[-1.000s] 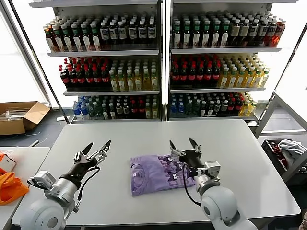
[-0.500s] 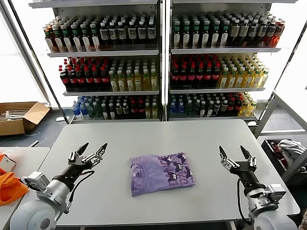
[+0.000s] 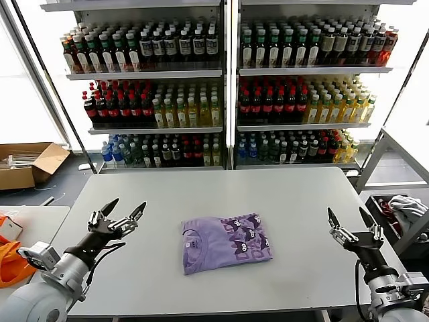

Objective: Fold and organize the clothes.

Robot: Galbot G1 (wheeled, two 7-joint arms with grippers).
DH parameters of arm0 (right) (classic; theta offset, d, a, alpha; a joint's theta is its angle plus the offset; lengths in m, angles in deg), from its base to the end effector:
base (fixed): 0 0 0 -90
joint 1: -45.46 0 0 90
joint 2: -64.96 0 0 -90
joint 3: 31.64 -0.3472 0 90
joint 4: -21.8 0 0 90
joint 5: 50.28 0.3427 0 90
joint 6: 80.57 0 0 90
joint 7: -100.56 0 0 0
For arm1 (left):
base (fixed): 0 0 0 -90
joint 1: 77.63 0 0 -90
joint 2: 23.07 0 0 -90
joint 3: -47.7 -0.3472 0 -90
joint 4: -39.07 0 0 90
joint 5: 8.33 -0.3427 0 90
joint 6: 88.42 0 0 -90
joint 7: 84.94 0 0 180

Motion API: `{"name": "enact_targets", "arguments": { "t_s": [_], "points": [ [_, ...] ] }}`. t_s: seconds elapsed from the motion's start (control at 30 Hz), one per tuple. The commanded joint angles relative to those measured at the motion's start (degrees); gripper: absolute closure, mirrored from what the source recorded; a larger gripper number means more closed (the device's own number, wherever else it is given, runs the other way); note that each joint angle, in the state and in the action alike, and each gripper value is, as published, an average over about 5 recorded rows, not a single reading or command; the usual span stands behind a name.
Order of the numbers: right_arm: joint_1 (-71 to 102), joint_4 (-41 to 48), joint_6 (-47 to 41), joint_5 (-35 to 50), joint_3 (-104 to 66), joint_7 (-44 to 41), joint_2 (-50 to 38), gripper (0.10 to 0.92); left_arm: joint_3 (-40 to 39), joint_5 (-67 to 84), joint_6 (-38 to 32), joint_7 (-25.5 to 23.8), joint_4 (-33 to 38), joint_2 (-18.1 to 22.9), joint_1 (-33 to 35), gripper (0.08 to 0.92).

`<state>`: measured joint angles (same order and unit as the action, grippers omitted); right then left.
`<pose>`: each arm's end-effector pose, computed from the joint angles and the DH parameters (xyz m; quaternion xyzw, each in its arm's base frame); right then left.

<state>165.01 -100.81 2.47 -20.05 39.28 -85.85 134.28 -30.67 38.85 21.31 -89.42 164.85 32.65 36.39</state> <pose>0.1788 -0.1457 -0.2378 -0.0254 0.9993 0.0266 0.0072 0.2122 0.1290 -0.1928 -0.1619 -0.9804 0.0831 0.0753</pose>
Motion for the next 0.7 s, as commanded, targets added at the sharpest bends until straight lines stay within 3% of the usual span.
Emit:
{"name": "enact_targets", "arguments": {
  "t_s": [0.03,0.47,0.7],
  "points": [
    [2.70,0.06,2.22,-2.12,-2.32,-1.73,0.35,0.203,2.37,-1.71,-0.07,-2.04,0.30,0.51,1.69,0.177],
    [2.84,1.20,3.21,-3.49,-2.38,-2.75,0.54,0.203,3.16,-3.96,-0.73,-3.45,0.92,1.28,3.60,0.177],
    [3.61,0.40,4.45,-2.86,-3.09,-4.69,1.22,0.203,5.15,-8.01,-0.29,-6.55,2.59,2.70,5.50,0.177]
  ]
}}
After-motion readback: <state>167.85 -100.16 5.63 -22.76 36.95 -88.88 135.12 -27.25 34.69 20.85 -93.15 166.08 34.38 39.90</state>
